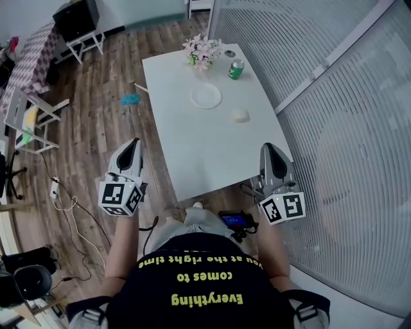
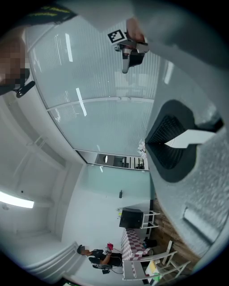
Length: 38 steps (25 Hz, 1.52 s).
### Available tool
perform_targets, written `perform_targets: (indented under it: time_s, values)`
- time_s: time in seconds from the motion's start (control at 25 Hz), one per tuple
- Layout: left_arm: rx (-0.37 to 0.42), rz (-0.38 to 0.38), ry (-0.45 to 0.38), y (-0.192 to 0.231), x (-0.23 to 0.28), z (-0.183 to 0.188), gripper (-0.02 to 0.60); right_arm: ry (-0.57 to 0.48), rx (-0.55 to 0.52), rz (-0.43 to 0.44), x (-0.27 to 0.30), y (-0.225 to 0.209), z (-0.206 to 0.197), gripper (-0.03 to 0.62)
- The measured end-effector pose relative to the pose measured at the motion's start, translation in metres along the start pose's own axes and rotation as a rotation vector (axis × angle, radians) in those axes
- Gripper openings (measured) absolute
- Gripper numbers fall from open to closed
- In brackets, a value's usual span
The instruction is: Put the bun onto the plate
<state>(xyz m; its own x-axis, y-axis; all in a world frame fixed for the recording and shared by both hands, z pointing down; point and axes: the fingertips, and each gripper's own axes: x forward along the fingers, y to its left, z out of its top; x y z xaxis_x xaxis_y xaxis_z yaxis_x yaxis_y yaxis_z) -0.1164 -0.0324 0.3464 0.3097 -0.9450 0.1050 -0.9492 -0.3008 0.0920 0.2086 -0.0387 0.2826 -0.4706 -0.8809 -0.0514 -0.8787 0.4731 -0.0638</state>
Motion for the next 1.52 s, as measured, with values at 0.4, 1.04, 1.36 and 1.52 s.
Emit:
perform_targets:
  time_s: [0.4, 1.04, 1.36, 1.52]
  values:
    - [0.009, 0.007, 0.045, -0.005, 0.024, -0.009, -0.002, 0.007, 0.039, 0.002, 0.018, -0.022, -0.016, 0.006]
    - [0.035, -0.111, 0.065, 0.011, 0.100, 0.002, -0.002, 0.005, 0.052, -0.118, 0.051, -0.047, -0.023, 0.006]
    - [0.029, -0.144, 0.079, 0.022, 0.132, -0.003, -0.002, 0.025, 0.050, -0.150, 0.072, -0.056, -0.033, 0.006]
    - [0.018, -0.159, 0.091, 0.025, 0.145, -0.006, -0.002, 0.042, 0.041, -0.172, 0.078, -0.063, -0.036, 0.006]
